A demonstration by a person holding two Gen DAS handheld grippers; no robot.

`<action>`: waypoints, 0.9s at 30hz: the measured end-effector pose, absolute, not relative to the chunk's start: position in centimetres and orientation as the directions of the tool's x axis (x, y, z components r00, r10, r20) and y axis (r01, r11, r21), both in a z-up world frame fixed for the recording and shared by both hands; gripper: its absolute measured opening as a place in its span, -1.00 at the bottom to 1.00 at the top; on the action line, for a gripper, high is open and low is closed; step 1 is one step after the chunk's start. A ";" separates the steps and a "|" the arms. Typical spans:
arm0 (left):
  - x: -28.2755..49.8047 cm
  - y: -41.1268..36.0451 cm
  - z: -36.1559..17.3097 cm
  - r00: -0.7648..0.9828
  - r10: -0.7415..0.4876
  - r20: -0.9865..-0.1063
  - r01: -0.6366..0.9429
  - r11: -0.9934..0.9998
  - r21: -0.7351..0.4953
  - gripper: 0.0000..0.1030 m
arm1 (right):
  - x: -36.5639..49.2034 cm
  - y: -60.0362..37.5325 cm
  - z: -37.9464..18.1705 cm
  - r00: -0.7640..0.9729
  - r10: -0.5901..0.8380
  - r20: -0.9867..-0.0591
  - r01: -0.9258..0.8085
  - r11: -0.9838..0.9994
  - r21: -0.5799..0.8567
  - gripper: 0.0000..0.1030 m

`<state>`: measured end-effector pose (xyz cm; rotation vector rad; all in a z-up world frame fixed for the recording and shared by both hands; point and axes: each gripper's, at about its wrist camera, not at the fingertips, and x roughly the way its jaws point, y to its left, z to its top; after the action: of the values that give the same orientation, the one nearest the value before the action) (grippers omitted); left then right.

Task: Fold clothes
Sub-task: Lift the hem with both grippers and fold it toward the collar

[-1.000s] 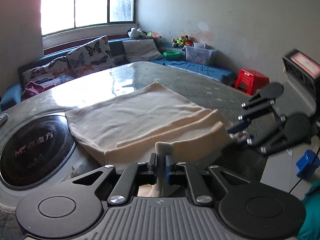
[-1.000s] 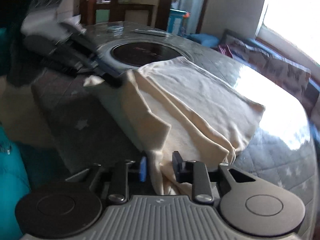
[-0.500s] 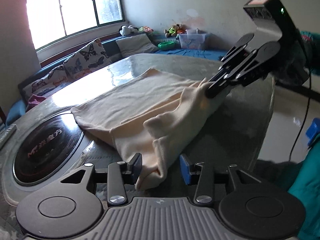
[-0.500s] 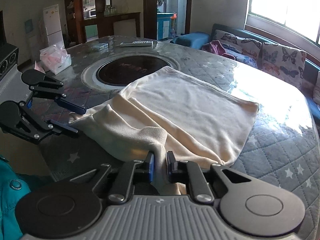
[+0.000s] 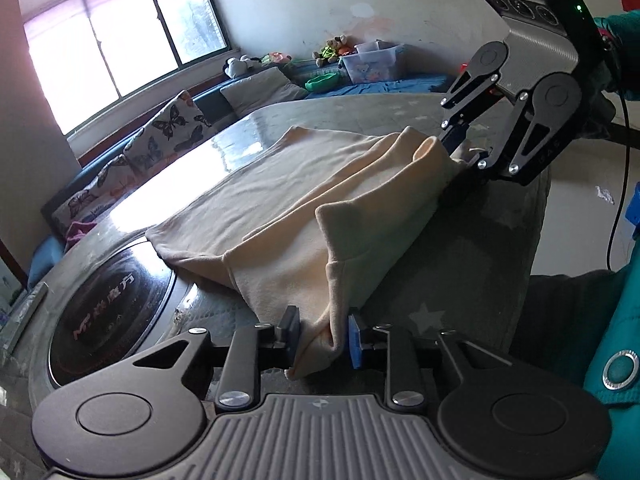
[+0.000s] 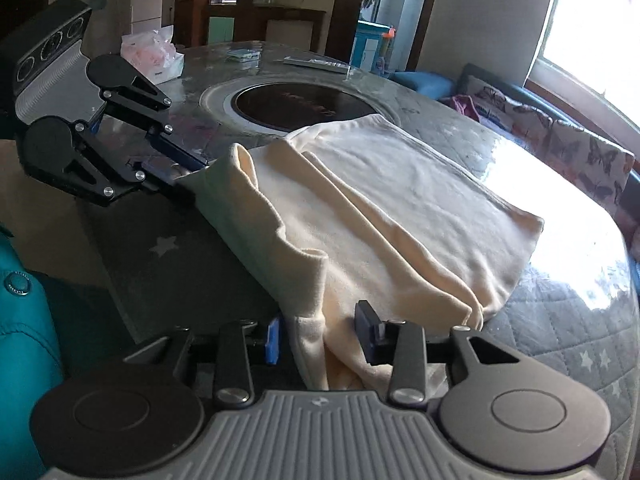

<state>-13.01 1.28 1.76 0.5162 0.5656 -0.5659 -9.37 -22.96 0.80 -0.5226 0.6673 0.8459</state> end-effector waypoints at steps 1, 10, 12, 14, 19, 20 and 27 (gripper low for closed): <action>-13.1 1.2 1.7 0.707 -0.348 -0.616 0.621 0.722 0.305 -0.49 | -9.4 -23.0 0.9 0.491 0.501 -0.713 -0.807 0.570 -0.155 -0.47; -13.5 1.9 3.7 0.729 -0.379 -0.570 0.591 0.769 0.243 -0.81 | -10.0 -23.7 2.6 0.539 0.511 -0.669 -0.767 0.626 -0.140 -0.88; -14.1 2.2 4.7 0.734 -0.395 -0.553 0.587 0.778 0.224 -0.81 | -10.6 -24.1 3.5 0.546 0.523 -0.655 -0.767 0.627 -0.139 -0.88; -14.9 2.4 5.8 0.731 -0.411 -0.544 0.590 0.782 0.201 -0.81 | -11.4 -24.5 4.5 0.550 0.533 -0.643 -0.768 0.625 -0.140 -0.88; -18.0 3.0 8.0 0.710 -0.458 -0.535 0.602 0.789 0.123 -0.82 | -14.8 -25.8 7.5 0.527 0.565 -0.635 -0.790 0.601 -0.122 -0.88; -18.6 3.1 8.4 0.708 -0.463 -0.534 0.601 0.792 0.109 -0.82 | -15.5 -26.0 8.0 0.524 0.567 -0.636 -0.793 0.597 -0.121 -0.88; -16.7 3.2 9.9 0.726 -0.460 -0.511 0.571 0.818 0.076 -0.88 | -14.9 -25.7 9.2 0.524 0.552 -0.648 -0.784 0.610 -0.115 -0.90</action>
<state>-16.74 3.17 9.94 0.2353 0.4976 -0.5739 -14.88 -25.73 9.15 -0.4236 0.6076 0.8284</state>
